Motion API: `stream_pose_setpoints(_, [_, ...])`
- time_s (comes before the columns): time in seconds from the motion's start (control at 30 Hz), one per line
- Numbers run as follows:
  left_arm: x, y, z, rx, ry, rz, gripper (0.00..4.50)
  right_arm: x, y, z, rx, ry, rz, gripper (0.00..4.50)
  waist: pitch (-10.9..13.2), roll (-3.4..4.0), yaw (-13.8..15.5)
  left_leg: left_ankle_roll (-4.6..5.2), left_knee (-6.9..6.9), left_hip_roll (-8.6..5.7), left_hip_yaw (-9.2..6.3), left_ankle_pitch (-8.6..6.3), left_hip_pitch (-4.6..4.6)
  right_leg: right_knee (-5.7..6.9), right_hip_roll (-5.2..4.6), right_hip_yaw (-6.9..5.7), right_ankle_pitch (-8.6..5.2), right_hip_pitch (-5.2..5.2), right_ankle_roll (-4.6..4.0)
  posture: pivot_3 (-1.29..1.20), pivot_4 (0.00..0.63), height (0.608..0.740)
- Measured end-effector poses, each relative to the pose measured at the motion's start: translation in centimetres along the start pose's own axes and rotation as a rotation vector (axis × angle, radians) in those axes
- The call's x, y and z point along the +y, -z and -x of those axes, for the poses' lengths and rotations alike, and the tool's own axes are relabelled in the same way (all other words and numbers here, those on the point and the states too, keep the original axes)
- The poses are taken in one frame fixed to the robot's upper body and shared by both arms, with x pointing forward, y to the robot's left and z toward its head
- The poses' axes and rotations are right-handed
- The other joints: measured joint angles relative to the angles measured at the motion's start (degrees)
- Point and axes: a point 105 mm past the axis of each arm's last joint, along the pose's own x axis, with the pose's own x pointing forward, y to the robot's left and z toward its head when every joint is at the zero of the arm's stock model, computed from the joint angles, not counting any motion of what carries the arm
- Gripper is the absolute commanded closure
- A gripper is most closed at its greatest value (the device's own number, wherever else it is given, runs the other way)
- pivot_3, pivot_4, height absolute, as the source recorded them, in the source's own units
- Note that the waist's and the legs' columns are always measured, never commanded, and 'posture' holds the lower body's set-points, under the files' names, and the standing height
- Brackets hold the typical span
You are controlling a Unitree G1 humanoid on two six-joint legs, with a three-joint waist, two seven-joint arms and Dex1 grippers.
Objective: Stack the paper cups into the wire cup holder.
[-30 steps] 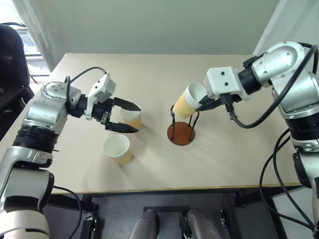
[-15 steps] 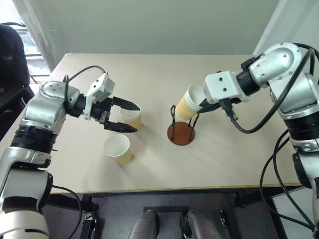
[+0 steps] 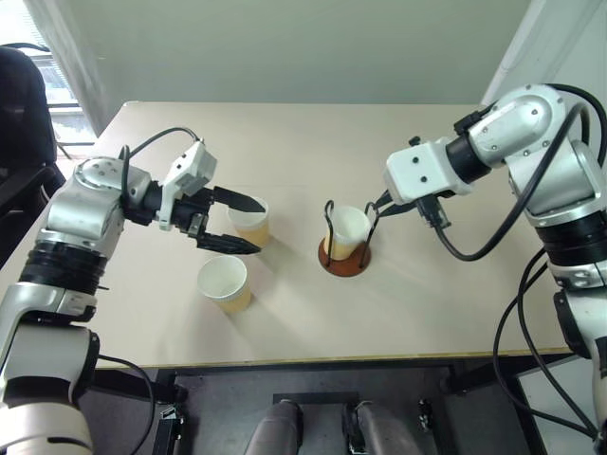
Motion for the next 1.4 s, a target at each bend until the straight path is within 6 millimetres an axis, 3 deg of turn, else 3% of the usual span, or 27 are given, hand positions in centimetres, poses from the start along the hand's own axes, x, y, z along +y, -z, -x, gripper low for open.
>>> stream_pose_setpoints(0.2, [0.0,0.0,0.1,0.001,-0.002,0.004,0.0,-0.3,-0.3,-0.4,-0.022,0.013,-0.014,1.85,0.0,0.0,-0.1,0.0,0.0,0.0,0.0,0.0,0.01,0.02,0.0,0.0,0.0,0.0,0.0,0.0,0.15,0.74])
stream_pose_setpoints(0.47, [0.9,-0.2,0.8,0.014,-0.061,0.031,0.0,-1.7,-1.4,0.7,-0.206,0.116,-0.21,1.85,0.0,0.0,0.0,0.01,0.03,0.0,0.01,0.02,-0.01,-0.01,0.0,0.0,-0.01,0.01,-0.01,0.0,0.15,0.74])
stream_pose_setpoints(0.63, [1.7,-0.5,2.2,0.07,-0.12,-0.011,0.0,-2.4,-1.0,2.4,-0.322,0.213,-0.396,1.85,0.0,0.0,0.0,0.0,0.01,0.0,0.0,0.02,-0.01,-0.02,0.0,0.0,-0.02,0.0,-0.03,0.0,0.15,0.74])
stream_pose_setpoints(0.83, [2.2,1.1,4.0,0.243,-0.17,-0.123,0.0,-2.1,0.4,3.2,-0.433,0.288,-0.583,1.85,0.0,0.0,0.0,-0.01,-0.01,0.0,0.0,0.03,-0.02,0.01,0.0,0.02,-0.02,-0.03,-0.02,0.0,0.15,0.74])
stream_pose_setpoints(1.1, [4.3,0.3,5.6,0.454,-0.219,-0.339,0.0,-1.6,0.3,3.4,-0.49,0.297,-0.626,1.85,0.0,-0.02,0.2,0.08,0.01,-0.05,0.0,0.04,-0.06,-0.09,-0.01,0.03,-0.01,-0.01,0.0,0.0,0.15,0.74])
stream_pose_setpoints(1.4, [4.8,3.6,5.3,0.666,-0.172,-0.399,0.0,-0.8,0.5,3.6,-0.493,0.259,-0.639,1.85,0.0,-0.02,0.0,0.09,0.0,-0.03,0.0,0.02,-0.15,-0.12,0.0,0.03,0.05,-0.07,0.11,0.0,0.15,0.74])
